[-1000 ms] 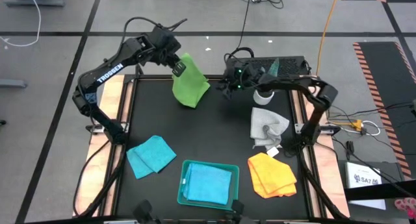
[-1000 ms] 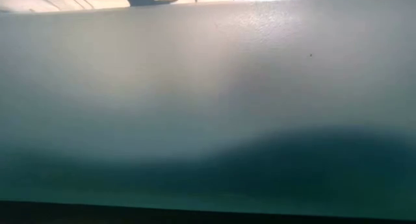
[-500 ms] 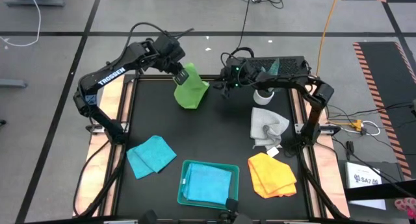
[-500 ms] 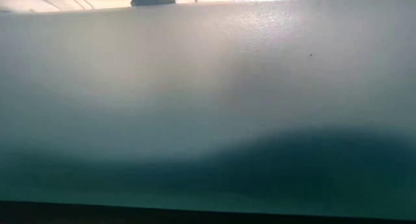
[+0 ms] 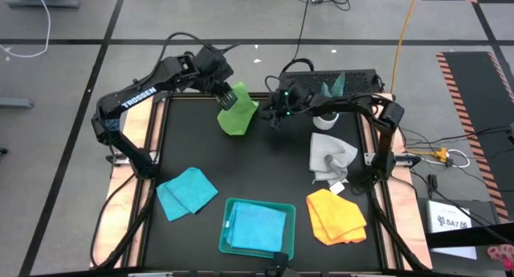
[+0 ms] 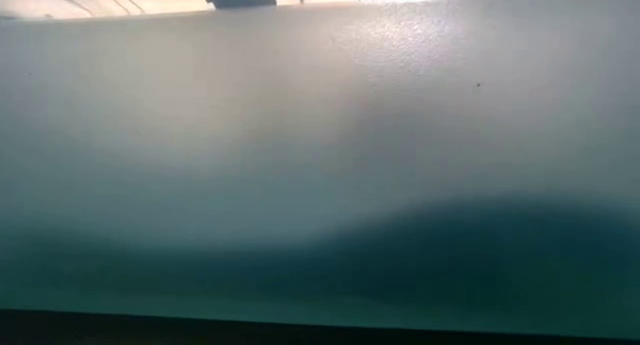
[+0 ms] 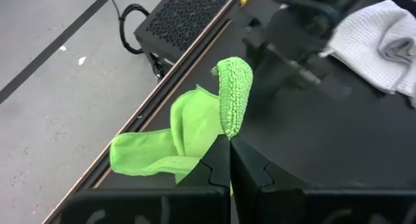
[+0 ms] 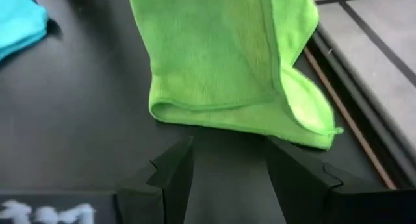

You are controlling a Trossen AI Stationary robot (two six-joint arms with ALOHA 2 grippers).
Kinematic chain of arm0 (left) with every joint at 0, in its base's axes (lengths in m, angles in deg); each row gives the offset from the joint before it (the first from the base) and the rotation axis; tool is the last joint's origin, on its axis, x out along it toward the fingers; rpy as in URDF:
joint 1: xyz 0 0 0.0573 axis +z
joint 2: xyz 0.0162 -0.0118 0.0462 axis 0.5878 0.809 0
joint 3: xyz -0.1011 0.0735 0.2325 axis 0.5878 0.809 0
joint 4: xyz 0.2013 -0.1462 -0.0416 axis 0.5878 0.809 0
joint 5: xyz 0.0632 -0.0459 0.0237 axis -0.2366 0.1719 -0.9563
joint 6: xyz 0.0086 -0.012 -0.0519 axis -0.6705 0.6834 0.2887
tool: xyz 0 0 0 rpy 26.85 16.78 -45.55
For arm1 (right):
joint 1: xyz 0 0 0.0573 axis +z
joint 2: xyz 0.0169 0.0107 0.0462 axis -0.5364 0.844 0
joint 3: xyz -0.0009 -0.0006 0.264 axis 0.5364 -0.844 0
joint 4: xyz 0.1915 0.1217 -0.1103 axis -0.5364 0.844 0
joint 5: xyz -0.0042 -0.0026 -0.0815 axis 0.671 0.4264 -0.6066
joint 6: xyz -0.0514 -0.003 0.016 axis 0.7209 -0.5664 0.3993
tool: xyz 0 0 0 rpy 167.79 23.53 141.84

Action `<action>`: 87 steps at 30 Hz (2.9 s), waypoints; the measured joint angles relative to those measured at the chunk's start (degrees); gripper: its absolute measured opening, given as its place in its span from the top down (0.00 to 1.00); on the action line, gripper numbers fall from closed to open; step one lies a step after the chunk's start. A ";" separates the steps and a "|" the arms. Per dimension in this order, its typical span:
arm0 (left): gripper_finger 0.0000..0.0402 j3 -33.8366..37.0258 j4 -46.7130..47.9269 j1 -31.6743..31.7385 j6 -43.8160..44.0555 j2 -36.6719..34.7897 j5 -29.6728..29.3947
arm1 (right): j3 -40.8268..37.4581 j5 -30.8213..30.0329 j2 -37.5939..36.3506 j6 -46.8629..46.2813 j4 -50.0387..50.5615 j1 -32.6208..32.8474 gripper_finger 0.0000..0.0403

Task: Fold microfiber towels
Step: Fold the green microfiber cloth into the bin

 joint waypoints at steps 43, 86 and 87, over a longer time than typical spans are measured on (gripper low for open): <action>1.00 0.02 4.98 -7.42 9.87 -5.06 7.38 | -0.09 -3.19 -2.65 13.64 -1.59 2.83 0.55; 1.00 0.02 6.90 -12.45 13.98 -5.06 1.38 | 0.02 1.09 -1.31 16.24 3.87 9.04 0.62; 1.00 0.02 6.90 -12.47 13.99 -5.06 1.39 | 0.00 1.07 -0.60 16.27 4.05 9.04 0.64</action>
